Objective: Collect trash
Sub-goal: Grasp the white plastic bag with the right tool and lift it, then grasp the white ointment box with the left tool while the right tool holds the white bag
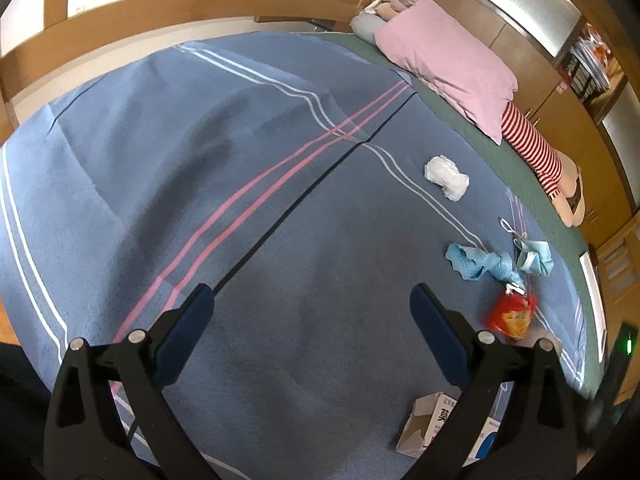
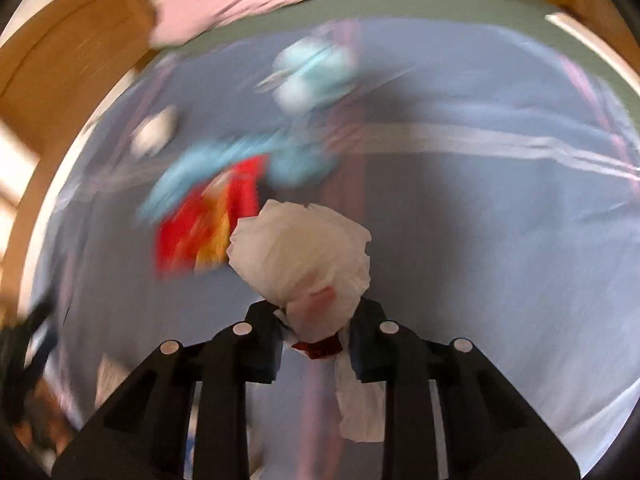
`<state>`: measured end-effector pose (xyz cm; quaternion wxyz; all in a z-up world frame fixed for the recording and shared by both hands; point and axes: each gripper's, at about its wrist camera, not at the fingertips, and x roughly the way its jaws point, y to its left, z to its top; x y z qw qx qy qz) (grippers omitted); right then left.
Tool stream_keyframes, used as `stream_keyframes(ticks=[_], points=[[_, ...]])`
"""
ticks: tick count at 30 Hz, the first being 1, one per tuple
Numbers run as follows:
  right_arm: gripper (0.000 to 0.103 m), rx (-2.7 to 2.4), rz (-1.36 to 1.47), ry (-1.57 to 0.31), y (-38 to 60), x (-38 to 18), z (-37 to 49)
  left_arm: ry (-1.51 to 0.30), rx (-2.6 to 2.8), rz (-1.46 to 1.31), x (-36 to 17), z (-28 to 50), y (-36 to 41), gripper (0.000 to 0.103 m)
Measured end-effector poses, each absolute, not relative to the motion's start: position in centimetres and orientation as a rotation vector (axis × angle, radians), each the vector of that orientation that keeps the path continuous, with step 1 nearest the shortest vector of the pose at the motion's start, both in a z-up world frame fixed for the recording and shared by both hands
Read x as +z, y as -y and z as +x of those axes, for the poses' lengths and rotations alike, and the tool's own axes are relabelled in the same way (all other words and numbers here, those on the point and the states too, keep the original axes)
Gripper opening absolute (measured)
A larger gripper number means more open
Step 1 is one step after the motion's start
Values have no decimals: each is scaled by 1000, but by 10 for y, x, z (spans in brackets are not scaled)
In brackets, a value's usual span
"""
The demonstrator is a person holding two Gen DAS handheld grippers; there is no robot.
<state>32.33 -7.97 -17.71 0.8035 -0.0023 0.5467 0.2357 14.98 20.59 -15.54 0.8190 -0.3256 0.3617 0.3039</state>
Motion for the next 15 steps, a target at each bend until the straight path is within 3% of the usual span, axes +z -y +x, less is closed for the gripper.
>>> stream_keyframes(ticks=[7, 15], points=[[27, 809, 7, -1296, 46, -175, 218, -773, 623, -727, -157, 144, -207, 98], [27, 614, -6, -1140, 73, -138, 187, -780, 550, -785, -159, 137, -206, 98]])
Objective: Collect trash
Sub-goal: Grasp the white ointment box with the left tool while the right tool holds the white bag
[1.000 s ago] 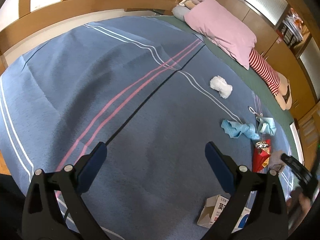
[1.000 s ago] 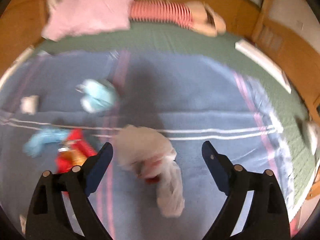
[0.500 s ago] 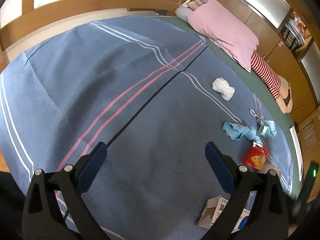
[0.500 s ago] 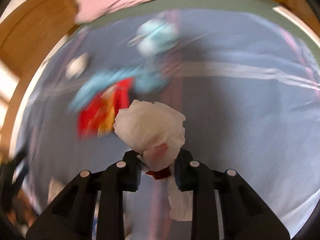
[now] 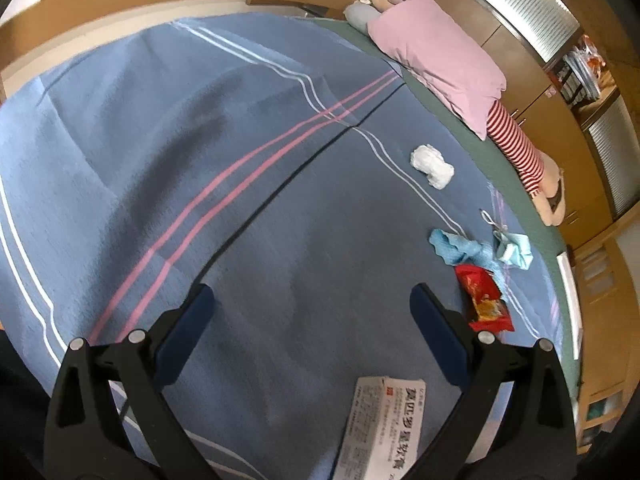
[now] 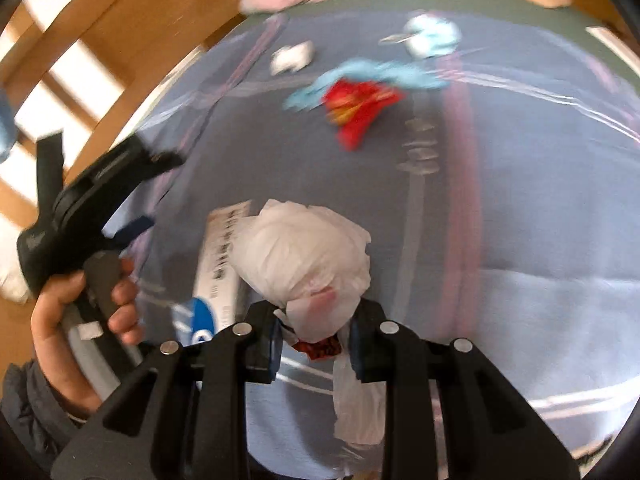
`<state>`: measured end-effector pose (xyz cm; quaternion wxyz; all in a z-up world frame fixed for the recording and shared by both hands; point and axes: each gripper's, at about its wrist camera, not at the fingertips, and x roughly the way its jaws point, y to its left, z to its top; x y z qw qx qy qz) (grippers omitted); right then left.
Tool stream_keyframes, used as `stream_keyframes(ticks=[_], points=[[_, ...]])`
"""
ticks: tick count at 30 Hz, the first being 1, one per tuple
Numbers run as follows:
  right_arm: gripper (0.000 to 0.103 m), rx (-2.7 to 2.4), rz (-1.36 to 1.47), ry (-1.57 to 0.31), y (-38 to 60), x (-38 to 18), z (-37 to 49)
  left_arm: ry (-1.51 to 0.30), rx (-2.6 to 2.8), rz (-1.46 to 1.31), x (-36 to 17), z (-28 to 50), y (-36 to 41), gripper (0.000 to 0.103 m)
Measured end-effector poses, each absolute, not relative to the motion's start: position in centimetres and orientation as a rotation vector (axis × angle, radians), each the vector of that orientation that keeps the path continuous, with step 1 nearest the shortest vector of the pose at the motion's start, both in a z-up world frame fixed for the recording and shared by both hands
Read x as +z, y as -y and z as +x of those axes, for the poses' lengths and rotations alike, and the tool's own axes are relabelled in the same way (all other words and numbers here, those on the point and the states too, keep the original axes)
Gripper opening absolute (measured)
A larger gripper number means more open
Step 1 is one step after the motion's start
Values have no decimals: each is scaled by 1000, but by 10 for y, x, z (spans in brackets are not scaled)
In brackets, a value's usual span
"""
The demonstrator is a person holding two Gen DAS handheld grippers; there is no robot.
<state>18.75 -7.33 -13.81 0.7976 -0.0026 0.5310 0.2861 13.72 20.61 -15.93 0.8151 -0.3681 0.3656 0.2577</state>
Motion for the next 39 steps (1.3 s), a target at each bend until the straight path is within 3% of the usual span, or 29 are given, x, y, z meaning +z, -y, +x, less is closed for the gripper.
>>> stream_keyframes(ticks=[4, 20, 23, 26, 28, 29, 39], points=[[27, 496, 23, -1094, 103, -136, 187, -812, 455, -817, -162, 139, -198, 98], [28, 383, 100, -1049, 134, -134, 174, -1113, 313, -323, -181, 154, -96, 97], [28, 386, 106, -1039, 133, -131, 172, -1100, 318, -282, -181, 154, -94, 85], [28, 384, 101, -1029, 131, -128, 171, -1075, 298, -282, -177, 151, -97, 66], [28, 385, 101, -1027, 131, -128, 170, -1056, 278, -291, -174, 150, -97, 48], [28, 385, 101, -1025, 131, -127, 169, -1042, 265, -304, -171, 149, -98, 45], [28, 391, 98, -1019, 127, -124, 163, -883, 229, -332, -147, 135, -98, 43]])
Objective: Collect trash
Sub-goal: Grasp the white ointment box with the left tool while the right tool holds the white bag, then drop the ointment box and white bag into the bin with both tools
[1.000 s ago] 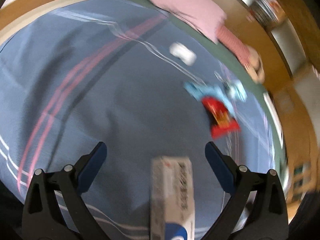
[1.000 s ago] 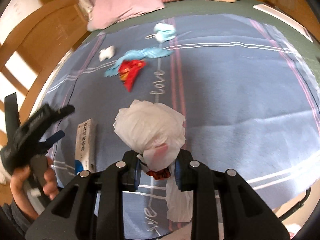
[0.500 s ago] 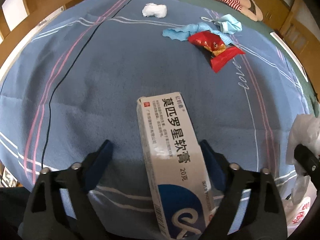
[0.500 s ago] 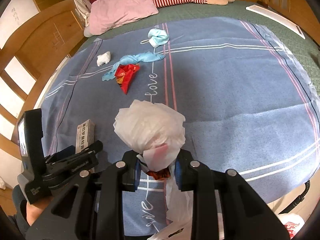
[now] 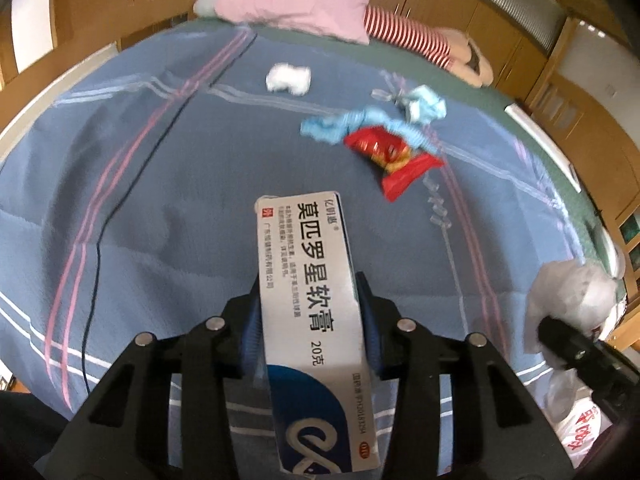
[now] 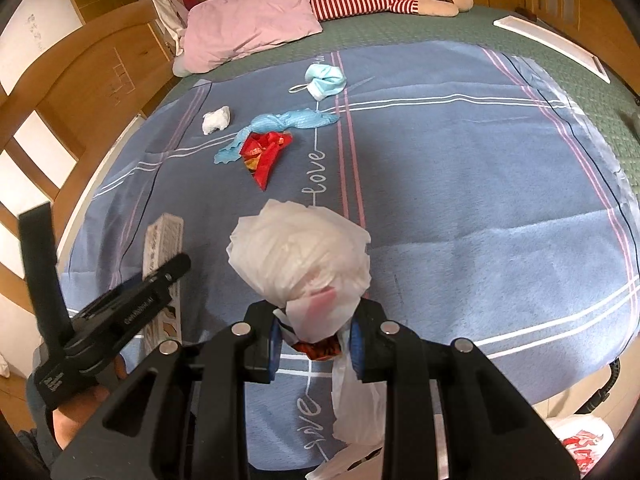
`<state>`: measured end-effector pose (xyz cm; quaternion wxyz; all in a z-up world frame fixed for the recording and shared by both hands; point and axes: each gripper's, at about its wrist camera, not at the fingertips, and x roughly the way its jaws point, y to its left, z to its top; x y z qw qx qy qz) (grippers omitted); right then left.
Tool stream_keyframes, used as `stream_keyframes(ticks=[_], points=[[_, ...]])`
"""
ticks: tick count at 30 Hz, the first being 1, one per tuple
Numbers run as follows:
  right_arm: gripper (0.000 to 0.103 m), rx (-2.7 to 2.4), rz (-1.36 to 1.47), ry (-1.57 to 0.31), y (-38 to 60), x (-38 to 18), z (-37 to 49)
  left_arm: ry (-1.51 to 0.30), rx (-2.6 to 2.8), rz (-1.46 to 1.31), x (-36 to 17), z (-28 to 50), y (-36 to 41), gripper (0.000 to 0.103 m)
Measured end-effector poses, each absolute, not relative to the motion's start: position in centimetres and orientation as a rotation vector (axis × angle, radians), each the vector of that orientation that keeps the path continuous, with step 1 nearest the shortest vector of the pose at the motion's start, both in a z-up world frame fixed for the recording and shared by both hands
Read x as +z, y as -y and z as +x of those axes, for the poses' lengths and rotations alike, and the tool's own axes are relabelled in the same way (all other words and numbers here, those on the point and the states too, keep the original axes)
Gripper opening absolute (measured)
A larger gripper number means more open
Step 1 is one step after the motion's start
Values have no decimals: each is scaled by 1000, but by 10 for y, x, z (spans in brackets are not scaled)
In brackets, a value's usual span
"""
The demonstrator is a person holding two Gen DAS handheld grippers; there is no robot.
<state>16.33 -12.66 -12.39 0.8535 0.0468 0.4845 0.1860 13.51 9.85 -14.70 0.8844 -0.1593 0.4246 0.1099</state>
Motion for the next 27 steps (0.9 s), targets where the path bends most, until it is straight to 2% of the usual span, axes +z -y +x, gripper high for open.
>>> stream_keyframes(ticks=[4, 27], points=[[28, 396, 92, -1020, 124, -124, 162, -832, 209, -315, -137, 132, -94, 43], [28, 429, 110, -1010, 121, -122, 160, -810, 196, -319, -133, 131, -95, 43]])
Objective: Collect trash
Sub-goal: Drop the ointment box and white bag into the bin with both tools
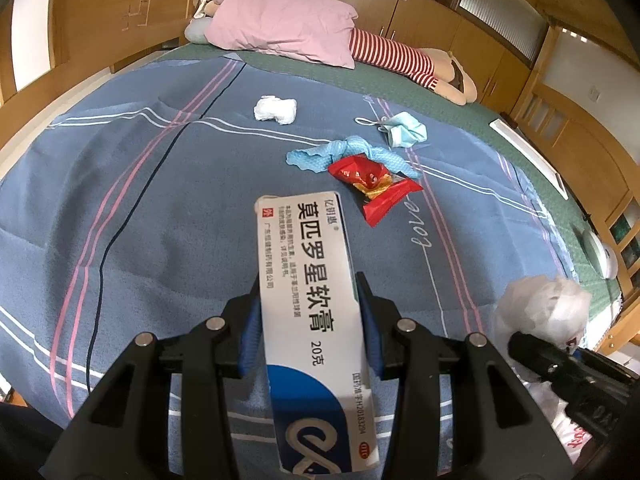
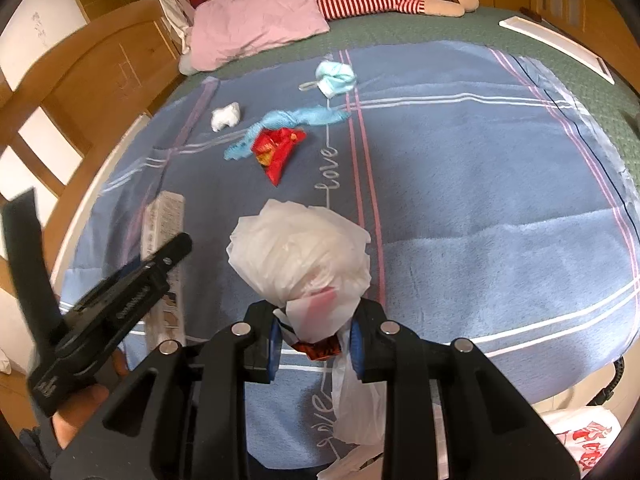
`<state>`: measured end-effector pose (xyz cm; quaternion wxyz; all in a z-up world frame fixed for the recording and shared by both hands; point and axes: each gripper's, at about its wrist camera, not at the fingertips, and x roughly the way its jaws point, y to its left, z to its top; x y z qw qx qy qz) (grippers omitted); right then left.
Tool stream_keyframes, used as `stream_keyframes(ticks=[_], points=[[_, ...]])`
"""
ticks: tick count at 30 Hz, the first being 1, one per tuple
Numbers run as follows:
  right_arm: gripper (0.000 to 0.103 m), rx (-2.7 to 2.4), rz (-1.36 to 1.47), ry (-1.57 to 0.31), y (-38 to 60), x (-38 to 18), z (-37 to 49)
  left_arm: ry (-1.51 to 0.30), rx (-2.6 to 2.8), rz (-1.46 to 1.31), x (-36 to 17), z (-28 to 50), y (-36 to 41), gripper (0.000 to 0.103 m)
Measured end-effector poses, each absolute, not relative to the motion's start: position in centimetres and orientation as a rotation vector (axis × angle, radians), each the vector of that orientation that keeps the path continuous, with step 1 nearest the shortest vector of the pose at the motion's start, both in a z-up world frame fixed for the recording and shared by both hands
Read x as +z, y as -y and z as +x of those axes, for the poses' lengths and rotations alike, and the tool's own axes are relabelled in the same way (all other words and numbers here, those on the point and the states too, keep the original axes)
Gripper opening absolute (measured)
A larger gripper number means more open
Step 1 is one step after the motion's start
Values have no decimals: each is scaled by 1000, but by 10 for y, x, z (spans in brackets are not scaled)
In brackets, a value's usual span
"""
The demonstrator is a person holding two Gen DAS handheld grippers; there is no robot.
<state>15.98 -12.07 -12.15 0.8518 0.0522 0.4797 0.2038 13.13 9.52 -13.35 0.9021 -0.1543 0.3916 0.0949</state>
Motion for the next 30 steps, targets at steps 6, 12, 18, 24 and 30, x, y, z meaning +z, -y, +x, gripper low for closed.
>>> stream_keyframes(ticks=[6, 12, 18, 24, 30], points=[[28, 502, 94, -951, 144, -86, 142, -810, 172, -348, -134, 132, -98, 43], [28, 531, 24, -989, 197, -59, 96, -822, -20, -417, -132, 135, -89, 43], [35, 439, -43, -1187, 239, -105, 42, -791, -359, -460, -117, 132, -57, 43], [66, 278, 69, -1164, 271, -110, 35, -784, -630, -424, -102, 120, -11, 43], [71, 249, 386, -890, 321, -55, 41, -851, -1016, -238, -102, 91, 54, 46]])
